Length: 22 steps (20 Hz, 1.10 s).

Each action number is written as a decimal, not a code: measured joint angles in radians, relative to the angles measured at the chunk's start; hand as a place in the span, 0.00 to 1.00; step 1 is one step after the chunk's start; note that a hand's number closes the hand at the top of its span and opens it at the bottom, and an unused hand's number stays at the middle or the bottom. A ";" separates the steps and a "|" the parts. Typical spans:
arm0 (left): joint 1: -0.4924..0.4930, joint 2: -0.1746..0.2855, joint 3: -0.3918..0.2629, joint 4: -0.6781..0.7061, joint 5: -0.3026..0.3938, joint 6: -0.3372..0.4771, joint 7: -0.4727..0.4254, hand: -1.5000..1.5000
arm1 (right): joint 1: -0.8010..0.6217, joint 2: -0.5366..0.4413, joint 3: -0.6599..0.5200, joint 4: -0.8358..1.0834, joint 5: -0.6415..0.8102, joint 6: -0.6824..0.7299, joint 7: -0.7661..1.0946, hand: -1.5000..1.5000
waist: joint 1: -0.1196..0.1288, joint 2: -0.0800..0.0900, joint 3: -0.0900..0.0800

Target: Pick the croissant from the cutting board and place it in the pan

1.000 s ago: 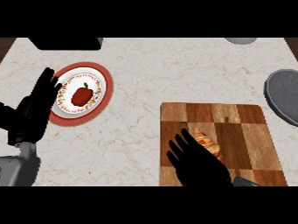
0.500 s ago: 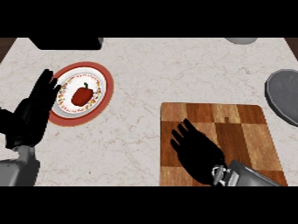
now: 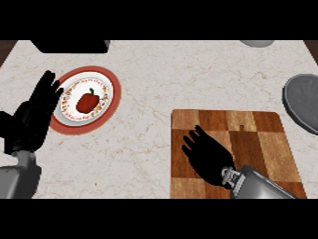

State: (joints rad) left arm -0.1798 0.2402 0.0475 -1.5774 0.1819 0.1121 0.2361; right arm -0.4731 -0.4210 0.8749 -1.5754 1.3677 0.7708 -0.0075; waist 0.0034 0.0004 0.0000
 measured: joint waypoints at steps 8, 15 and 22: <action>0.039 -0.042 -0.021 -0.037 -0.042 0.007 -0.006 0.50 | 0.042 0.055 -0.040 0.087 0.081 -0.044 -0.047 1.00 | -0.001 -0.003 -0.002; 0.011 -0.022 0.016 -0.014 -0.028 -0.020 0.004 0.50 | 0.031 0.070 -0.049 0.151 0.118 -0.162 -0.134 1.00 | 0.002 -0.014 -0.005; 0.015 -0.043 0.016 0.022 -0.043 -0.027 -0.036 0.50 | 0.050 0.097 -0.084 0.197 0.140 -0.252 -0.177 1.00 | 0.001 -0.021 -0.008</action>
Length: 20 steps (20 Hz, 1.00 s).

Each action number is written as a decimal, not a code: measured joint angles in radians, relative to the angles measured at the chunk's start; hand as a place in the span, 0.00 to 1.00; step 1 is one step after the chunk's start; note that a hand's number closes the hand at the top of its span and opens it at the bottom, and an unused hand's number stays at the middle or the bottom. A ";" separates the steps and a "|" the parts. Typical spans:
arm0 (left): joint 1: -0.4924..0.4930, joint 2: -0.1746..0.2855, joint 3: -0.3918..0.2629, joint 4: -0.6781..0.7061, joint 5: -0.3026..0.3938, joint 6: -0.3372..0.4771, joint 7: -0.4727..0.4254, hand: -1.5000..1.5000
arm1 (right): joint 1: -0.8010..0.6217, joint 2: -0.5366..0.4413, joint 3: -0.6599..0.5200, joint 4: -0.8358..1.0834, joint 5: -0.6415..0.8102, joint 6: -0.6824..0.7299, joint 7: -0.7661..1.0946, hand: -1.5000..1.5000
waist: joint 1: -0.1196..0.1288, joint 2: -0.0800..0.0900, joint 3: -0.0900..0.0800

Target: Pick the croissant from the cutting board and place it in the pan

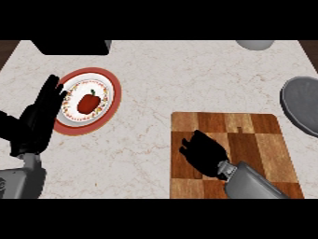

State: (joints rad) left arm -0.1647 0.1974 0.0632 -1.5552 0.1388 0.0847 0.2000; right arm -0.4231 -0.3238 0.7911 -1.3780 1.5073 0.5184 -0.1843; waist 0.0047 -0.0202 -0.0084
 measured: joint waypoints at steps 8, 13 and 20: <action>0.043 0.018 0.038 -0.019 0.012 -0.001 -0.005 0.50 | 0.174 0.058 -0.333 -0.083 -0.214 -0.052 0.101 1.00 | -0.050 0.003 0.007; 0.046 0.019 0.042 -0.042 0.019 0.002 0.017 0.50 | 0.291 0.055 -0.513 -0.262 -0.297 -0.142 0.179 1.00 | -0.056 0.006 0.008; 0.041 0.018 0.034 -0.049 0.011 0.001 0.026 0.50 | 0.368 0.011 -0.640 -0.635 -0.316 -0.195 0.245 1.00 | -0.043 0.010 0.008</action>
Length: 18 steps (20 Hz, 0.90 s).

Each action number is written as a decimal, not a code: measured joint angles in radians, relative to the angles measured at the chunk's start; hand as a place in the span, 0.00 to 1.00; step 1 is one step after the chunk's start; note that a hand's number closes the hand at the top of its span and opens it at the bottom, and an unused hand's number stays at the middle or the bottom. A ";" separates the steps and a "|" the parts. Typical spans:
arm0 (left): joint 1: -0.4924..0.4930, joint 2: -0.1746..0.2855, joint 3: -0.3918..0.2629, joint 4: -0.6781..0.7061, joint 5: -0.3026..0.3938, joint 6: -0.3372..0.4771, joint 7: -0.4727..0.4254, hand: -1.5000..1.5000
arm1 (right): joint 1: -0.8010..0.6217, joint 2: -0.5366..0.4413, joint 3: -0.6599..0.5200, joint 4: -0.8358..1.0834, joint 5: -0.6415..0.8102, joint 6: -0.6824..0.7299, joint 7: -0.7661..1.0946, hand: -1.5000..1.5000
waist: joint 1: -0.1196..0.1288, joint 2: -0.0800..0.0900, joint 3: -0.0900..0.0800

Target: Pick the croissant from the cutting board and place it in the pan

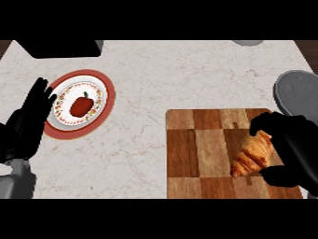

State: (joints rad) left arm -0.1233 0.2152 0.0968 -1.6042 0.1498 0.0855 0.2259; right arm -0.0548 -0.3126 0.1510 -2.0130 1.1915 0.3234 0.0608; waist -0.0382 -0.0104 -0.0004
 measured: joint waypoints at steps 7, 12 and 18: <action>-0.020 -0.016 -0.013 0.002 -0.010 -0.006 0.011 0.50 | -0.011 0.012 -0.126 -0.237 -0.086 0.138 0.090 1.00 | 0.026 0.007 0.000; -0.039 -0.021 -0.010 0.023 -0.018 -0.010 0.003 0.50 | -0.075 0.006 -0.285 -0.199 -0.174 0.155 0.096 1.00 | 0.033 0.009 0.000; -0.036 -0.024 -0.009 0.015 -0.014 -0.023 0.002 0.50 | -0.190 -0.079 -0.499 0.068 -0.271 0.071 -0.010 1.00 | 0.041 0.012 0.001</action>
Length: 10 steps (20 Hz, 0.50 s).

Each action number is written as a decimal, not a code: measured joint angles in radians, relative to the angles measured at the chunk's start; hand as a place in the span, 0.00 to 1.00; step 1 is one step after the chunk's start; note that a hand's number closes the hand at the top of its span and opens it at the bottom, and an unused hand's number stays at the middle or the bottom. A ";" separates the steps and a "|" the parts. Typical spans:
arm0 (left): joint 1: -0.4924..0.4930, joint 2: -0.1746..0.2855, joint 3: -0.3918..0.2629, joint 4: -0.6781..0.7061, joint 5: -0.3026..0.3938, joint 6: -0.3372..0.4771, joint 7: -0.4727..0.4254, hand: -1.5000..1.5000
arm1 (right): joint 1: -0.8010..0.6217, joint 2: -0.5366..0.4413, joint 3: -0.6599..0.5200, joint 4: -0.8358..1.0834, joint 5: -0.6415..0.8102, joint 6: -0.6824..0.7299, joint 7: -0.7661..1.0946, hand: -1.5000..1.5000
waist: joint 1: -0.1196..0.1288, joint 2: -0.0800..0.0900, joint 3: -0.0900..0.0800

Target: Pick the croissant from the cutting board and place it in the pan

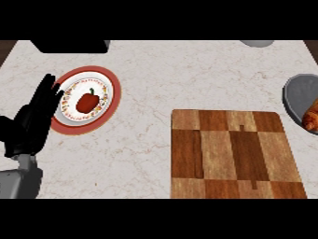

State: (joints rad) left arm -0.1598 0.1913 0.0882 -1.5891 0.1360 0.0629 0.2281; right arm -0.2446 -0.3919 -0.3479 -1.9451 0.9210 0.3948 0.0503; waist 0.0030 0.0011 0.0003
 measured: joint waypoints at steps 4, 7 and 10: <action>-0.012 0.002 0.005 -0.001 -0.001 0.000 0.012 0.50 | -0.056 -0.071 -0.108 0.218 -0.046 -0.085 -0.115 1.00 | 0.004 0.002 0.000; -0.016 -0.009 -0.007 -0.011 -0.014 0.012 0.020 0.50 | -0.098 -0.116 -0.153 0.406 -0.061 -0.164 -0.211 1.00 | 0.007 0.003 0.001; -0.005 -0.013 -0.010 -0.018 -0.016 0.007 0.016 0.50 | -0.146 -0.164 -0.176 0.610 -0.061 -0.246 -0.316 1.00 | 0.013 0.004 0.001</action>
State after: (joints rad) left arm -0.1643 0.1786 0.0780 -1.6069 0.1202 0.0700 0.2440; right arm -0.3907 -0.5555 -0.5244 -1.3350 0.8605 0.1488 -0.2658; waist 0.0159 0.0053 0.0012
